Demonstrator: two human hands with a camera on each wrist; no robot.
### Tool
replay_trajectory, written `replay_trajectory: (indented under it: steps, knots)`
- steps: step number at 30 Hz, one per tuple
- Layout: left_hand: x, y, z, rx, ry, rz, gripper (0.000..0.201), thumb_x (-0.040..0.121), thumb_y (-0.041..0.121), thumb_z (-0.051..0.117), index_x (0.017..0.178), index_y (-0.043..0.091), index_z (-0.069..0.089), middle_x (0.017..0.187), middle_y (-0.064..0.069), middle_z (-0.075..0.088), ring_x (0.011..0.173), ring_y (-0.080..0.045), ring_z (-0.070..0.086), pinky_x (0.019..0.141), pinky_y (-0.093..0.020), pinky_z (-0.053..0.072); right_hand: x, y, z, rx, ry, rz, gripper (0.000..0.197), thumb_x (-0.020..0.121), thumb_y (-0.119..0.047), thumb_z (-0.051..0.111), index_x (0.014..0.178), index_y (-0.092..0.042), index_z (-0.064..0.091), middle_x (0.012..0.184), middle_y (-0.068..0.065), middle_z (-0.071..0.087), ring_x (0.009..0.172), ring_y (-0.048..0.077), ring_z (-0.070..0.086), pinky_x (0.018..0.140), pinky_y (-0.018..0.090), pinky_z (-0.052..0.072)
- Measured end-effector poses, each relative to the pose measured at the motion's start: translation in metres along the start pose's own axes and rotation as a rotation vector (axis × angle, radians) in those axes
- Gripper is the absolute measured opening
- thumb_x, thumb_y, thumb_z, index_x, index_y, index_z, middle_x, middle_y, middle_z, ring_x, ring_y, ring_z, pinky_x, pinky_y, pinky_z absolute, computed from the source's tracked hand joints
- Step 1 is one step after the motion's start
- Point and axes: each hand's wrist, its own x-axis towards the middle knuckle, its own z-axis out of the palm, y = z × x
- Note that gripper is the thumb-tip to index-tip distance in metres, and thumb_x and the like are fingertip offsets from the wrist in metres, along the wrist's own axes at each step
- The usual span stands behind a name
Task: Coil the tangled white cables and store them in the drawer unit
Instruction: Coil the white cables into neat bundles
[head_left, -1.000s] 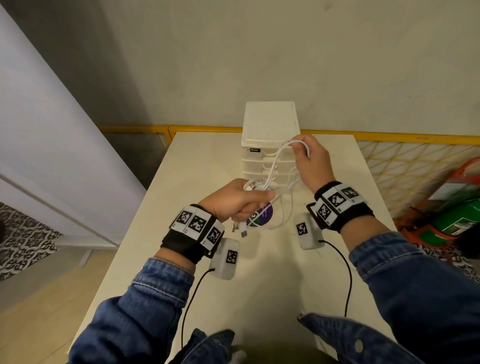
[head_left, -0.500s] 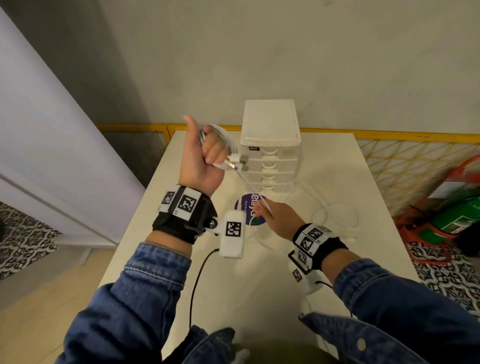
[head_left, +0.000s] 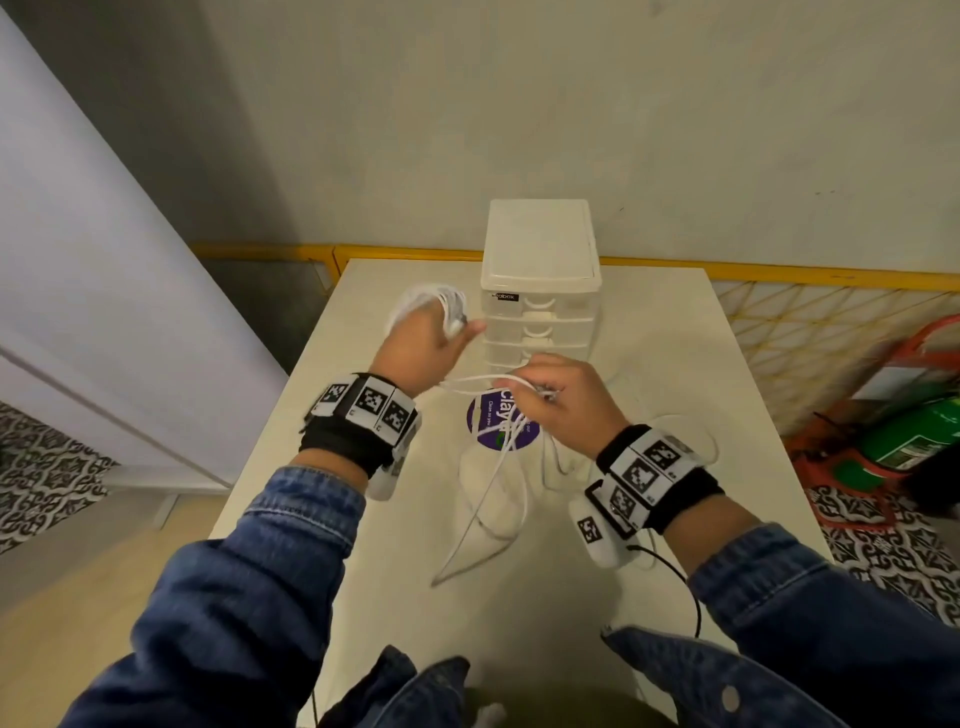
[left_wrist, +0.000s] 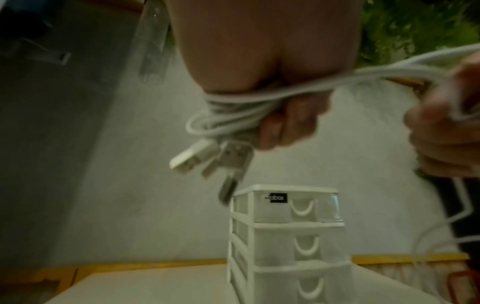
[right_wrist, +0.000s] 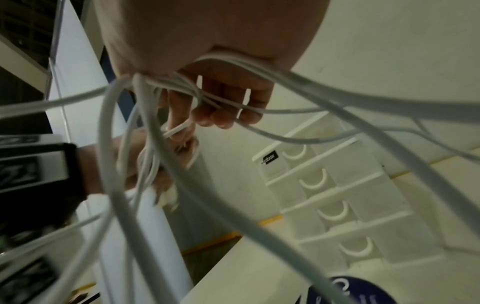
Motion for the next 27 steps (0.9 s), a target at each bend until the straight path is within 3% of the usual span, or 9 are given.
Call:
replay_trajectory:
  steps: [4, 7, 9, 12, 15, 18, 22, 24, 27]
  knots:
    - [-0.021, 0.013, 0.008, -0.194, -0.390, -0.061, 0.048, 0.090, 0.053, 0.047, 0.088, 0.006, 0.056, 0.052, -0.006, 0.053, 0.033, -0.011, 0.042, 0.036, -0.019, 0.035, 0.005, 0.010, -0.018, -0.048, 0.045, 0.037, 0.025, 0.083, -0.035, 0.062, 0.081, -0.012, 0.072, 0.070, -0.008, 0.061, 0.066, 0.005, 0.056, 0.064, 0.015, 0.041]
    - [-0.026, 0.014, 0.006, -0.449, -0.515, -0.133, 0.057, 0.079, 0.061, 0.059, 0.079, 0.004, 0.058, 0.046, -0.003, 0.042, 0.035, -0.012, 0.033, 0.040, -0.022, 0.028, 0.000, 0.021, -0.027, -0.048, 0.031, 0.065, 0.022, 0.077, -0.038, 0.069, 0.078, -0.017, 0.072, 0.073, 0.005, 0.064, 0.067, 0.017, 0.057, 0.064, 0.025, 0.043]
    - [-0.026, 0.014, 0.000, -0.437, -0.525, -0.127, 0.043, 0.072, 0.051, 0.071, 0.073, 0.010, 0.058, 0.043, 0.003, 0.044, 0.036, -0.010, 0.036, 0.041, -0.021, 0.031, -0.006, 0.029, -0.032, -0.012, 0.034, 0.095, 0.015, 0.074, -0.035, 0.071, 0.080, -0.021, 0.072, 0.075, 0.010, 0.063, 0.067, 0.023, 0.054, 0.064, 0.029, 0.042]
    - [-0.024, 0.010, -0.004, -0.223, -0.373, -0.124, 0.027, 0.076, 0.034, 0.076, 0.072, 0.015, 0.057, 0.053, 0.006, 0.053, 0.038, 0.000, 0.047, 0.043, -0.014, 0.037, -0.015, 0.042, -0.039, 0.005, 0.067, 0.143, 0.011, 0.078, -0.029, 0.069, 0.086, -0.023, 0.072, 0.074, -0.001, 0.060, 0.066, 0.012, 0.051, 0.065, 0.017, 0.040]
    - [-0.023, -0.001, -0.006, -0.144, -0.157, -0.181, 0.031, 0.085, 0.039, 0.064, 0.080, 0.011, 0.054, 0.060, 0.000, 0.055, 0.047, -0.008, 0.051, 0.045, -0.022, 0.038, -0.023, 0.060, -0.045, -0.070, 0.129, 0.211, 0.013, 0.083, -0.022, 0.065, 0.090, -0.015, 0.072, 0.073, -0.009, 0.060, 0.069, 0.003, 0.055, 0.071, 0.012, 0.041]
    - [-0.022, -0.014, -0.015, -0.158, 0.006, -0.216, 0.032, 0.089, 0.042, 0.056, 0.087, 0.010, 0.055, 0.067, -0.001, 0.057, 0.054, -0.010, 0.055, 0.053, -0.025, 0.038, -0.030, 0.081, -0.053, -0.164, 0.214, 0.367, 0.016, 0.086, -0.024, 0.061, 0.092, -0.014, 0.071, 0.089, 0.003, 0.068, 0.083, 0.014, 0.060, 0.080, 0.023, 0.042]
    - [-0.021, -0.040, -0.033, -0.330, 0.152, -0.296, 0.043, 0.089, 0.048, 0.055, 0.078, 0.006, 0.059, 0.062, -0.004, 0.057, 0.054, -0.018, 0.053, 0.065, -0.031, 0.045, -0.047, 0.109, -0.068, -0.252, 0.299, 0.574, 0.021, 0.090, -0.026, 0.052, 0.091, -0.014, 0.070, 0.105, 0.008, 0.071, 0.098, 0.027, 0.061, 0.081, 0.026, 0.039]
    - [-0.021, -0.049, -0.040, -0.368, 0.179, -0.331, 0.051, 0.088, 0.048, 0.056, 0.084, -0.002, 0.060, 0.064, -0.008, 0.057, 0.055, -0.020, 0.052, 0.068, -0.036, 0.047, -0.051, 0.116, -0.071, -0.341, 0.266, 0.652, 0.024, 0.091, -0.029, 0.049, 0.090, -0.015, 0.069, 0.105, 0.010, 0.070, 0.097, 0.031, 0.060, 0.077, 0.027, 0.036]
    - [-0.022, -0.048, -0.037, -0.348, 0.208, -0.346, 0.042, 0.091, 0.042, 0.054, 0.085, 0.001, 0.060, 0.066, -0.006, 0.058, 0.060, -0.020, 0.054, 0.072, -0.036, 0.048, -0.052, 0.123, -0.067, -0.412, 0.177, 0.755, 0.031, 0.093, -0.033, 0.045, 0.093, -0.011, 0.067, 0.104, 0.017, 0.068, 0.095, 0.035, 0.059, 0.076, 0.031, 0.037]
